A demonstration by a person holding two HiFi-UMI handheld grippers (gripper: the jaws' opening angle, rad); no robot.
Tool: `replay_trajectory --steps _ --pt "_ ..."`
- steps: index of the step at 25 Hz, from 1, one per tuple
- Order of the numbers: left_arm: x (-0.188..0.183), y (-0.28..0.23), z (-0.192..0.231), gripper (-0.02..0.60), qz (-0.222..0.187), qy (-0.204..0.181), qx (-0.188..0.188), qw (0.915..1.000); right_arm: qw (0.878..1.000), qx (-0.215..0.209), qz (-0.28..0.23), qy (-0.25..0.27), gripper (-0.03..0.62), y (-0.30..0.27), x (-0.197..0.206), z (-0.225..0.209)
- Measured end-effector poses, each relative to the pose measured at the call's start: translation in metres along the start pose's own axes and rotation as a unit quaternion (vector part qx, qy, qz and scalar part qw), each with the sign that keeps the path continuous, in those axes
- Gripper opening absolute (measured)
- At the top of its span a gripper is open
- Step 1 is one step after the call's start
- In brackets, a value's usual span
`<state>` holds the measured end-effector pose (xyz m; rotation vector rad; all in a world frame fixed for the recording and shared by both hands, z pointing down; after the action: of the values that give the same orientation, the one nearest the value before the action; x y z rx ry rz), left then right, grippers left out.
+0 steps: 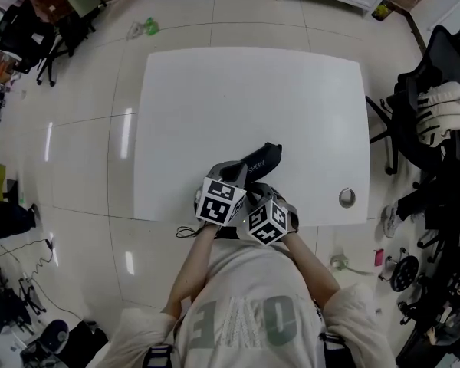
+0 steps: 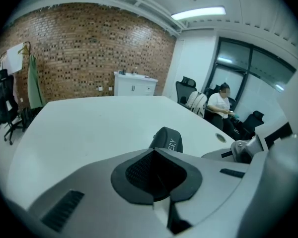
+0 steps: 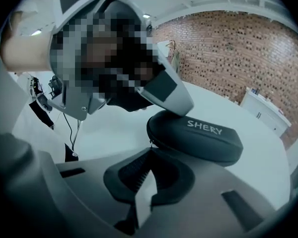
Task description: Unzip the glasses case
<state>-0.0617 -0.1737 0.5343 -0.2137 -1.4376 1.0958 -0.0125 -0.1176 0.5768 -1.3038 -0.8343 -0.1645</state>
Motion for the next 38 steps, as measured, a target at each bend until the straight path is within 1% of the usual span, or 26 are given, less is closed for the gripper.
replay_trajectory --steps 2,3,6,8,10,13,15,18,20,22,23,25,27,28,29,33,36,38 --pt "0.001 -0.001 0.000 0.003 -0.002 0.017 0.012 0.9998 1.000 0.003 0.003 -0.010 0.000 0.001 0.004 -0.004" --pt "0.001 -0.002 0.000 0.003 -0.002 0.019 0.015 0.9997 1.000 0.007 0.004 -0.016 0.000 0.002 0.007 -0.007" --pt "0.001 -0.003 -0.003 0.003 -0.001 0.001 0.008 1.0000 0.999 0.027 0.007 -0.043 0.000 0.008 0.018 -0.023" --pt "0.002 -0.002 -0.003 0.003 -0.005 0.002 0.009 0.9999 0.997 0.049 0.012 -0.065 0.000 0.014 0.027 -0.039" --pt "0.001 -0.002 -0.002 0.003 -0.007 0.005 0.011 0.9999 0.993 0.076 0.014 -0.093 0.000 0.019 0.035 -0.059" --pt "0.001 -0.002 -0.001 0.003 -0.007 0.004 0.010 0.9999 0.981 0.122 0.007 -0.149 0.000 0.026 0.043 -0.094" --pt "0.002 -0.002 0.000 0.003 -0.007 0.003 0.005 1.0000 0.977 0.129 0.000 -0.170 0.000 0.027 0.044 -0.104" --pt "-0.001 0.001 0.003 0.003 -0.005 0.001 -0.013 0.9999 0.982 0.117 0.006 -0.148 0.000 0.026 0.040 -0.095" --pt "-0.010 0.010 0.005 0.003 -0.024 0.014 -0.021 0.9994 0.986 0.094 0.007 -0.134 0.000 0.024 0.034 -0.080" --pt "-0.024 0.018 -0.002 0.003 -0.053 0.035 -0.008 0.9980 0.992 0.070 0.007 -0.105 0.000 0.019 0.027 -0.062" --pt "-0.030 0.017 -0.008 0.003 -0.056 0.041 0.004 0.9976 0.994 0.058 0.007 -0.090 0.000 0.017 0.024 -0.054" --pt "-0.031 0.006 -0.019 0.003 -0.036 0.046 0.026 0.9980 0.997 0.037 0.003 -0.072 0.000 0.015 0.019 -0.043" --pt "-0.020 -0.007 -0.025 0.003 0.002 0.046 0.035 0.9983 0.998 0.028 0.001 -0.060 0.000 0.013 0.016 -0.036" --pt "-0.013 -0.010 -0.026 0.003 0.016 0.045 0.035 0.9982 0.998 0.029 0.003 -0.057 0.000 0.013 0.016 -0.036" --pt "-0.008 -0.012 -0.027 0.003 0.021 0.045 0.036 0.9981 0.998 0.030 0.006 -0.056 0.000 0.013 0.018 -0.037" --pt "-0.003 -0.014 -0.031 0.003 0.005 0.072 0.048 0.9962 0.998 0.047 0.015 -0.043 0.000 0.014 0.027 -0.048" --pt "-0.002 -0.014 -0.033 0.003 0.007 0.072 0.048 0.9962 0.997 0.066 0.016 -0.042 0.000 0.015 0.030 -0.063" --pt "-0.003 -0.015 -0.033 0.003 0.007 0.072 0.048 0.9962 0.997 0.075 0.016 -0.032 0.000 0.014 0.027 -0.077"
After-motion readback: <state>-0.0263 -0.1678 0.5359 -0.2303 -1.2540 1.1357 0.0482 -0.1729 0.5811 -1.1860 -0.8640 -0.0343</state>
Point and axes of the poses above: the fingertips, and each gripper's own axes: y backward along the fingers, z to its left, x out of its underside, the point moved 5 cm from there along y, backward along the fingers, and after that the axes turned 2 degrees about z, right-handed, at the moved point
